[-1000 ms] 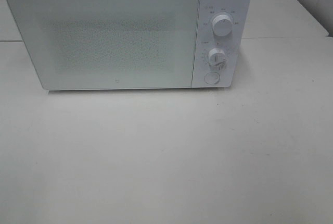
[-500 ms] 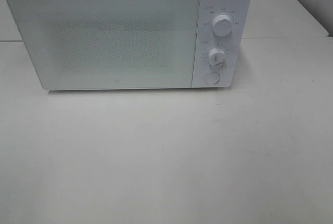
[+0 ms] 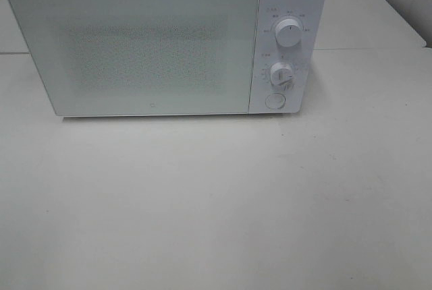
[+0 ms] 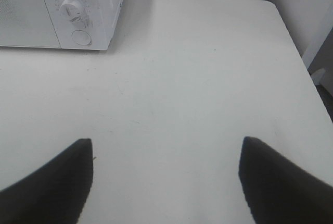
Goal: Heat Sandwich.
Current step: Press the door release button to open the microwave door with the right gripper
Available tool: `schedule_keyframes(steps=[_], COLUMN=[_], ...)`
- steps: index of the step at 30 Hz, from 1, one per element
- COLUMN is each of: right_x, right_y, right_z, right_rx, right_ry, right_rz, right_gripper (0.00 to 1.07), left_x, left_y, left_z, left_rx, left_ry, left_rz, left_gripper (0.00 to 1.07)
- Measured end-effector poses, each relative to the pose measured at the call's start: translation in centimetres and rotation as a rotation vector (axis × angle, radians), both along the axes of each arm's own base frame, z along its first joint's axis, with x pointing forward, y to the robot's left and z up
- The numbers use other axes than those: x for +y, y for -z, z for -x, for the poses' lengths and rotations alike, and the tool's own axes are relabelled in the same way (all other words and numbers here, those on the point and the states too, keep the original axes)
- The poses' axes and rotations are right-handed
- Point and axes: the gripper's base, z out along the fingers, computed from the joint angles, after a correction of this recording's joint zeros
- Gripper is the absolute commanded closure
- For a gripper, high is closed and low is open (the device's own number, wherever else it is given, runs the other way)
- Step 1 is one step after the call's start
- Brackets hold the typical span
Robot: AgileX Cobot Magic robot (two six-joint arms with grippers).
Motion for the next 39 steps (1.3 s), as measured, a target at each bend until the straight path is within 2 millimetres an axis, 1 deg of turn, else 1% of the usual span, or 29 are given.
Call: schedule_keyframes(steps=[22, 24, 26, 27, 29, 32, 33, 35, 36, 39], right_x=[0.0, 0.0, 0.0, 0.0, 0.1, 0.1, 0.2, 0.2, 0.2, 0.4], right_y=[-0.1, -0.5, -1.5, -1.5, -2.1, -2.4, -2.6, -2.9, -2.9, -3.5], right_z=[0.0, 0.2, 0.2, 0.2, -0.6, -1.3, -2.0, -2.7, -2.7, -4.2], right_rx=[-0.003, -0.019, -0.039, -0.039, -0.040, -0.042, -0.044, -0.057, -0.057, -0.077], right_ry=[0.000, 0.000, 0.000, 0.000, -0.002, -0.003, -0.005, -0.008, -0.008, -0.013], right_rz=[-0.001, -0.002, -0.004, -0.004, -0.003, -0.002, -0.001, 0.000, 0.000, 0.001], right_gripper=[0.32, 0.32, 0.32, 0.32, 0.32, 0.32, 0.32, 0.32, 0.32, 0.32], left_x=[0.0, 0.0, 0.0, 0.0, 0.0, 0.0, 0.0, 0.0, 0.0, 0.0], left_y=[0.0, 0.0, 0.0, 0.0, 0.0, 0.0, 0.0, 0.0, 0.0, 0.0], left_z=[0.0, 0.0, 0.0, 0.0, 0.0, 0.0, 0.0, 0.0, 0.0, 0.0], left_rx=[0.000, 0.000, 0.000, 0.000, 0.000, 0.000, 0.000, 0.000, 0.000, 0.000], left_ry=[0.000, 0.000, 0.000, 0.000, 0.000, 0.000, 0.000, 0.000, 0.000, 0.000], left_rz=[0.000, 0.000, 0.000, 0.000, 0.000, 0.000, 0.000, 0.000, 0.000, 0.000], left_gripper=[0.09, 0.09, 0.09, 0.09, 0.09, 0.09, 0.09, 0.09, 0.09, 0.09])
